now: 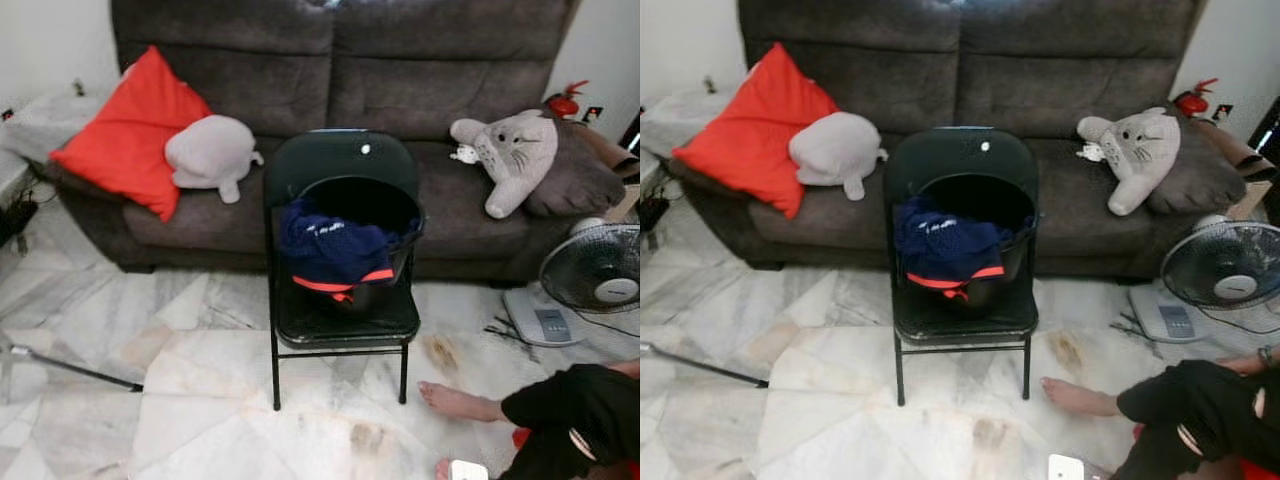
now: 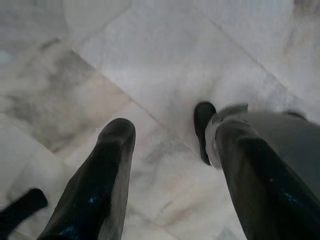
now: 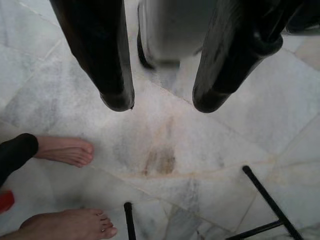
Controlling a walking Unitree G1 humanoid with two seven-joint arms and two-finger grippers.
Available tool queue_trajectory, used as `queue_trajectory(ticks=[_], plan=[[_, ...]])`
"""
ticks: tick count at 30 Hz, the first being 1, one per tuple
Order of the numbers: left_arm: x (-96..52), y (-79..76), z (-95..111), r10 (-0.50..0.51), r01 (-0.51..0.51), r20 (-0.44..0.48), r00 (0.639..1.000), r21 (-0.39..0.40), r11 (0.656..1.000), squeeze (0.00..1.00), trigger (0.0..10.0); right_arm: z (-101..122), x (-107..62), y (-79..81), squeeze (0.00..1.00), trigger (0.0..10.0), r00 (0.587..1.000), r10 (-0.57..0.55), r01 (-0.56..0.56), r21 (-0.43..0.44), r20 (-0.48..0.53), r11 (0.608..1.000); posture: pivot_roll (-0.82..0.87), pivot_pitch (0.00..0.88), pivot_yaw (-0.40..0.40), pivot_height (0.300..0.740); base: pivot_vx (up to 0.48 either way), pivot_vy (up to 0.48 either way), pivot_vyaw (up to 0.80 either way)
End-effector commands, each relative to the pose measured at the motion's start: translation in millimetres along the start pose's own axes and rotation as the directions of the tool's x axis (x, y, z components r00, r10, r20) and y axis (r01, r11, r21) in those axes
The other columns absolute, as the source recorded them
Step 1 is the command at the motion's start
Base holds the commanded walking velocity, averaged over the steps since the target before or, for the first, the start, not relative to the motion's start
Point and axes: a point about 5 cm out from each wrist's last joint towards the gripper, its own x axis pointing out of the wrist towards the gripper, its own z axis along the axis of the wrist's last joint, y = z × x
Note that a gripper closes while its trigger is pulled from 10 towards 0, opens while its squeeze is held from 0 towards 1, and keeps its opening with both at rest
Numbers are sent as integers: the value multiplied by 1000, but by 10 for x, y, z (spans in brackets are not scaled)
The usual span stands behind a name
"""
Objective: Hang hanger
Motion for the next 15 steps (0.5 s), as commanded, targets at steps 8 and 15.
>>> queue_trajectory(ticks=[8, 15], plan=[[-1, -52, -46, -13, 13, -24, 1000, 0, 1000, 0, 10000, 10, -5, -75, 0, 10000, 1000, -23, 23, -15, 5, 1000, -68, 95, 26, 721, 336, 0, 0], [6, -82, -33, -18, 18, -18, 1000, 3, 1000, 0, 10000, 46, -2, -70, 0, 10000, 999, -20, 21, -32, 30, 999, -70, 108, 24, 721, 335, 0, 529]])
